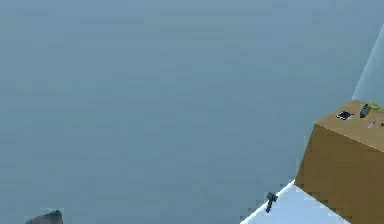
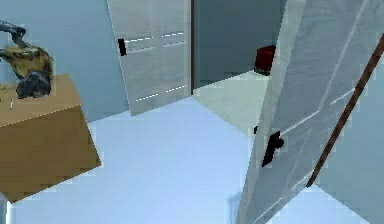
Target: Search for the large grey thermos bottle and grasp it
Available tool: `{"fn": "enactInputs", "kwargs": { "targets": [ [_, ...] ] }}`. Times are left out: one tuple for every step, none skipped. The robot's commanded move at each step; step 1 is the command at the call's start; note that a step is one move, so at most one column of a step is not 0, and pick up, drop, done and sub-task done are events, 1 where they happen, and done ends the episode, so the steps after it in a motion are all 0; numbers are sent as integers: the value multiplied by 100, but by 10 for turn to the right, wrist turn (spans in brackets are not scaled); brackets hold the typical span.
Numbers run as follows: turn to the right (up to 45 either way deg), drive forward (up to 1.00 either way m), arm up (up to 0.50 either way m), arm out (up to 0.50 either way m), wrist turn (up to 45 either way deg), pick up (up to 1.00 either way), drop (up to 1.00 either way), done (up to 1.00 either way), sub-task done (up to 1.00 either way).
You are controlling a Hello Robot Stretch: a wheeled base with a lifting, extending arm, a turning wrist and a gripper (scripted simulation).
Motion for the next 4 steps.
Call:
{"fn": "enactInputs", "kwargs": {
  "targets": [
    [450,0,0,0,0,0,0,0,0],
    [240,0,0,0,0,0,0,0,0],
    [0,95,0,0,0,0,0,0,0],
    [450,0,0,0,0,0,0,0,0]
  ]
}}
